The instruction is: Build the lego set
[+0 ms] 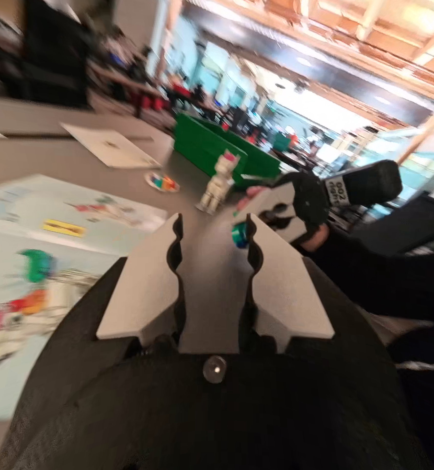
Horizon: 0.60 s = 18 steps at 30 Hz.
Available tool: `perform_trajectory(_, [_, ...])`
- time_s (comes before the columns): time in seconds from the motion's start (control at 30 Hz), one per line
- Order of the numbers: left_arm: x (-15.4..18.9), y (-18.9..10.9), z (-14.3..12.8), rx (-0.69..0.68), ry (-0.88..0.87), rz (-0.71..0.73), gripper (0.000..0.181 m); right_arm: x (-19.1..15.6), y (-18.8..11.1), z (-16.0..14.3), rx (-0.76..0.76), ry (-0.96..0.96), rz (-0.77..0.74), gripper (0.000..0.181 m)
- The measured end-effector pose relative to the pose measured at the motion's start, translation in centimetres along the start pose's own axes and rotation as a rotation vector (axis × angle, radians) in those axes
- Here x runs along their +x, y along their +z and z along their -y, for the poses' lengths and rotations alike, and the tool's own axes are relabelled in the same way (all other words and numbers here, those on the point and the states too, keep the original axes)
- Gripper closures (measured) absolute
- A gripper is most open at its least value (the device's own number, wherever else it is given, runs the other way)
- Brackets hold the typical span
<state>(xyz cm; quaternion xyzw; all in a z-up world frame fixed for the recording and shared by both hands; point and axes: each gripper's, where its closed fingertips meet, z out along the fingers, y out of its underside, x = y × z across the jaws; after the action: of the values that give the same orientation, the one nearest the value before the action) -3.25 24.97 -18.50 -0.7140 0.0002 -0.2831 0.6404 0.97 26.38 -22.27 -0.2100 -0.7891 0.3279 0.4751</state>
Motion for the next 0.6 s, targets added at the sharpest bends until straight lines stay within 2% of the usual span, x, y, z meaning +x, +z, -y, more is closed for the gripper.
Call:
perform_trajectory(0.03, [0.8,0.6,-1.1,-0.049,-0.031,-0.050,0.131,0.3,-0.1,0.6,0.018,-0.056,-0.043,0.160])
perform_trajectory(0.17, [2.6,1.8,-3.4,-0.166,-0.089,-0.149,0.137,0.3,-0.2,1.9,0.032,-0.216,-0.120,0.160])
perform_trajectory(0.33, [3.3,2.0,-3.9,-0.196,-0.110,-0.205,0.151,-0.1,0.1,2.1,0.023,-0.307,-0.141,0.160])
perform_trajectory(0.4, [3.5,1.9,-3.7,-0.185,-0.101,-0.223,0.165,-0.2,0.2,2.3,0.025,-0.333,-0.148,0.159])
perform_trajectory(0.47, [3.6,1.8,-3.3,-0.164,-0.083,-0.228,0.167,0.0,0.2,2.6,0.032,-0.344,-0.175,0.159])
perform_trajectory(0.53, [3.2,1.5,-2.0,-0.091,-0.051,-0.192,0.167,0.9,-0.1,3.8,0.105,-0.260,-0.231,0.151])
perform_trajectory(0.6, [3.2,0.6,0.3,0.049,-0.008,-0.185,0.167,2.2,-0.9,5.5,0.241,-0.008,-0.245,0.131])
